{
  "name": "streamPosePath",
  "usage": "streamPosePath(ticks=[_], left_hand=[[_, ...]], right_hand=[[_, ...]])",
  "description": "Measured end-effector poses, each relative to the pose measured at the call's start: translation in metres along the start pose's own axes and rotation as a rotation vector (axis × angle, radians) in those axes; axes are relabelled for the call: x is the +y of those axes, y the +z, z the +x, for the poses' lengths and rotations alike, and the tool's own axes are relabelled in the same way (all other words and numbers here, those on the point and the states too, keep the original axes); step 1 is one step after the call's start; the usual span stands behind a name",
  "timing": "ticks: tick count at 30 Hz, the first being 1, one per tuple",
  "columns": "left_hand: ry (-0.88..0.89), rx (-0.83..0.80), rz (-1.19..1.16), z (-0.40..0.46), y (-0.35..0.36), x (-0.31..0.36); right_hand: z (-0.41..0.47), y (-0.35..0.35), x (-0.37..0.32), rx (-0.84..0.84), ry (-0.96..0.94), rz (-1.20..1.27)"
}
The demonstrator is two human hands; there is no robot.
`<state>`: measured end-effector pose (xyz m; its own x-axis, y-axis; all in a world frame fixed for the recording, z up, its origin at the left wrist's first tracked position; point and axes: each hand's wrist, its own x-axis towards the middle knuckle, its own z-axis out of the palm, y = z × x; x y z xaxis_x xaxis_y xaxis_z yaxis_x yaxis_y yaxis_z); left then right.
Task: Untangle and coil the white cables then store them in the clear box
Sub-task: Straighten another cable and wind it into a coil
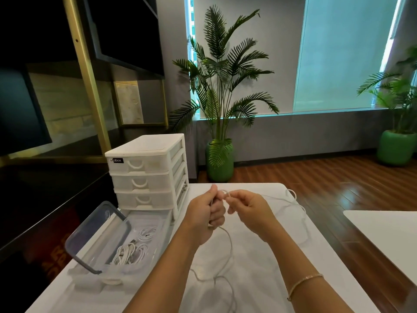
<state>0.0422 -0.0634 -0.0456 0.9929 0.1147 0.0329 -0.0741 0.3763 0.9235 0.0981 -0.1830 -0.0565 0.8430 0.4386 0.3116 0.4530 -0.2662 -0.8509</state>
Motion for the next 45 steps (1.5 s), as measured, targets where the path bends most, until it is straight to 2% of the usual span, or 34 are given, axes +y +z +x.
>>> streamPosePath(ticks=[2,4,10,20,23,28,32,36,39,41,45], left_hand=[[0.005,0.037,-0.306,0.002,-0.006,-0.002],[0.005,0.059,-0.480,0.004,-0.010,-0.004],[0.008,0.113,-0.502,0.002,-0.014,-0.016],[0.096,0.130,-0.176,-0.001,-0.004,-0.018],[0.140,0.185,0.075,-0.002,0.004,-0.021],[0.315,0.324,0.533,-0.006,0.007,-0.028],[0.337,0.326,0.586,-0.004,0.003,-0.031],[0.450,0.305,0.785,-0.003,-0.001,-0.035],[0.529,0.256,0.840,-0.003,-0.002,-0.036],[0.502,0.222,0.841,-0.003,0.001,-0.036],[0.329,0.056,0.737,-0.007,0.003,-0.030]], right_hand=[[-0.003,0.001,0.002,0.006,-0.035,-0.153],[-0.005,0.001,0.003,0.004,-0.063,-0.256],[-0.009,0.003,0.000,-0.031,-0.090,-0.507],[-0.022,-0.004,-0.002,-0.119,-0.097,-0.550],[-0.027,-0.009,-0.005,-0.092,-0.111,-0.567],[-0.031,-0.008,-0.013,-0.050,-0.183,-0.572],[-0.032,-0.009,-0.014,-0.027,-0.187,-0.554],[-0.031,-0.008,-0.013,-0.013,-0.190,-0.507],[-0.031,-0.008,-0.012,0.031,-0.204,-0.442],[-0.031,-0.008,-0.011,0.056,-0.207,-0.411],[-0.029,-0.011,-0.008,0.119,-0.223,-0.335]])
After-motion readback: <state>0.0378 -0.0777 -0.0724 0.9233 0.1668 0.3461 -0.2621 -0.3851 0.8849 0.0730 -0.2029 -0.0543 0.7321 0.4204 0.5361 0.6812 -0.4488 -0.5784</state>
